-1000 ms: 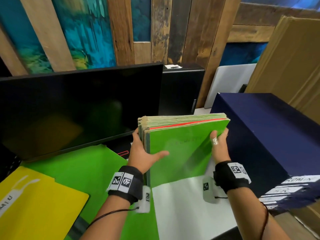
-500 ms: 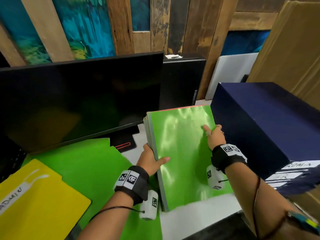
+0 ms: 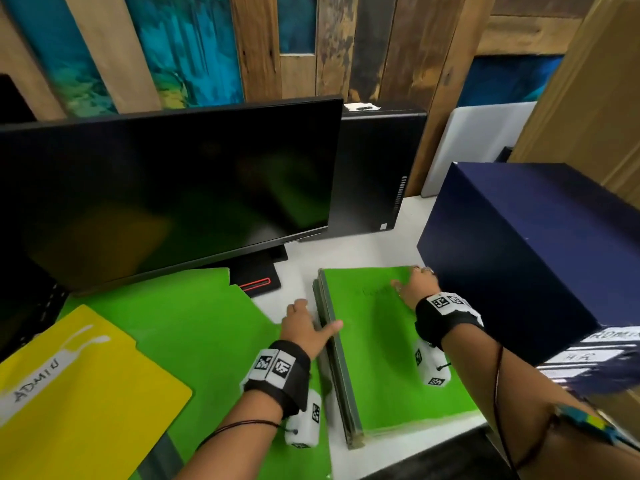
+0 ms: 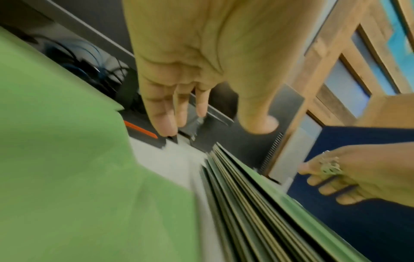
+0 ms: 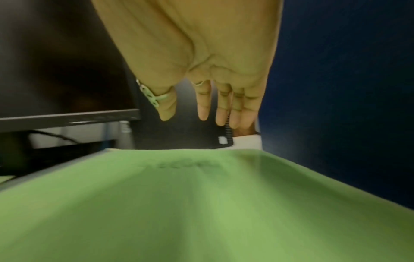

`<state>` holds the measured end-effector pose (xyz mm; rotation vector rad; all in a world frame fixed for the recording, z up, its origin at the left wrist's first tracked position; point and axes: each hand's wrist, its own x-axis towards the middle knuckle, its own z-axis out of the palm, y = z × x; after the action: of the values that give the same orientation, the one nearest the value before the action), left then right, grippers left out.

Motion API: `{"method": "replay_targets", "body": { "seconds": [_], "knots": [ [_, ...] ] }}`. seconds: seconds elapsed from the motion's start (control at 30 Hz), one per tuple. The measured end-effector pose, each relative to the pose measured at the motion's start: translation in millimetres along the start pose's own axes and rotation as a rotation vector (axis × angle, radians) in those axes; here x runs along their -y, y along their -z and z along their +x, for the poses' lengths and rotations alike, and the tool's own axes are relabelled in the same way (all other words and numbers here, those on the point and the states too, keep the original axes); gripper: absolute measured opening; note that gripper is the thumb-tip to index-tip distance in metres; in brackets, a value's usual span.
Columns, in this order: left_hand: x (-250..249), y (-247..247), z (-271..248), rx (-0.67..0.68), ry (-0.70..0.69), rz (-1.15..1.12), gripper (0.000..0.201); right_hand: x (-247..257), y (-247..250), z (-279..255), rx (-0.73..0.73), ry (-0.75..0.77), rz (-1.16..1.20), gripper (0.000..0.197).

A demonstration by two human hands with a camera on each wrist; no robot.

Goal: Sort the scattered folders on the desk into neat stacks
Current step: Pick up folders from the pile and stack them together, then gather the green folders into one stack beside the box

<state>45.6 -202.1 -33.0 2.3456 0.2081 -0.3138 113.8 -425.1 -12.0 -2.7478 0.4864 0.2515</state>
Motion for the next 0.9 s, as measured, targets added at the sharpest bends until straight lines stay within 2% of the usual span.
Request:
{"method": "replay_targets", "body": {
  "seconds": [0.1, 0.17, 0.27, 0.33, 0.43, 0.5, 0.63, 0.7, 0.77, 0.9],
  "knots": [
    [32, 41, 1, -0.115, 0.03, 0.071, 0.059, 45, -14, -26, 0.047, 0.241, 0.028, 0.046],
    [66, 71, -3, -0.212, 0.108, 0.132, 0.048, 78, -33, -49, 0.135, 0.38, 0.104, 0.034],
    [136, 118, -24, -0.363, 0.335, 0.23, 0.055, 132, -68, -89, 0.282, 0.558, 0.195, 0.022],
    [184, 142, -46, -0.431, 0.498, 0.331, 0.054, 165, -95, -116, 0.412, 0.626, 0.205, 0.023],
    [233, 155, -86, -0.436, 0.719, 0.368, 0.056, 208, -139, -156, 0.592, 0.606, 0.233, 0.029],
    [246, 150, -108, -0.437, 0.823, 0.287, 0.061, 230, -162, -177, 0.641, 0.567, 0.217, 0.038],
    [245, 129, -131, -0.444, 0.988, 0.025, 0.109, 254, -187, -201, 0.631, 0.519, 0.103, 0.067],
    [246, 124, -136, -0.438, 1.01, -0.011, 0.124, 259, -192, -201, 0.616, 0.514, 0.065, 0.068],
    [248, 125, -137, -0.427, 0.977, -0.026, 0.129, 260, -191, -198, 0.587, 0.506, 0.061, 0.056],
    [243, 131, -136, -0.541, 0.885, -0.152, 0.112, 253, -173, -194, 0.53, 0.546, 0.129, 0.039]
  ]
}}
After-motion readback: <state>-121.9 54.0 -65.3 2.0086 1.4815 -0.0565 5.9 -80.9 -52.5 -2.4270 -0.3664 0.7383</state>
